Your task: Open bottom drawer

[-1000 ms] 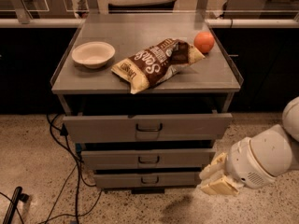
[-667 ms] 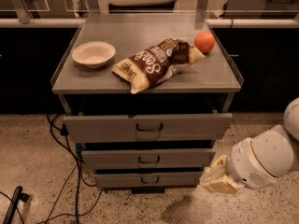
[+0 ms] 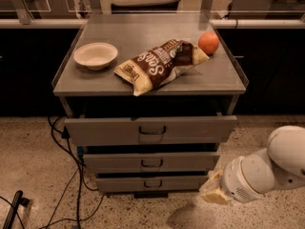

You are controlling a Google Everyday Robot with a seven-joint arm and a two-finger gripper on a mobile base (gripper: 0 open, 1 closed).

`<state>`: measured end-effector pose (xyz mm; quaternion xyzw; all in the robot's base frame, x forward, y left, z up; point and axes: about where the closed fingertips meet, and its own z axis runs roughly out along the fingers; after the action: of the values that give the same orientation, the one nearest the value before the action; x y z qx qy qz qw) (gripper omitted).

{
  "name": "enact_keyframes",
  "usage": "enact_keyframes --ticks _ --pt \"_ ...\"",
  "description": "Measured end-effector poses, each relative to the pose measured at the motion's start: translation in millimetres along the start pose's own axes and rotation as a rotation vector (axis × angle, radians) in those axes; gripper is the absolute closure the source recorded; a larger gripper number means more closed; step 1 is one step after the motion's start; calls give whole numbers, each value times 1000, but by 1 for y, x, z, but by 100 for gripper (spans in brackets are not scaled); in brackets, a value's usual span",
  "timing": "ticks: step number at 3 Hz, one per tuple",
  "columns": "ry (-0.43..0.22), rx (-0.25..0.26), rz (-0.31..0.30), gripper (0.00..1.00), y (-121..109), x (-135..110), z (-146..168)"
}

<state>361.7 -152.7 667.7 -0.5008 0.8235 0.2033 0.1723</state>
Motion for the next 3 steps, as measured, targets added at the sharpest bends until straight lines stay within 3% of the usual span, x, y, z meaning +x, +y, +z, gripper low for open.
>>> enact_keyframes --ticks 1,2,3 --pt "1 25 56 100 -45 33 46" --pt "-2 -3 80 84 -47 44 65" --pt "-1 1 75 59 -46 42 62"
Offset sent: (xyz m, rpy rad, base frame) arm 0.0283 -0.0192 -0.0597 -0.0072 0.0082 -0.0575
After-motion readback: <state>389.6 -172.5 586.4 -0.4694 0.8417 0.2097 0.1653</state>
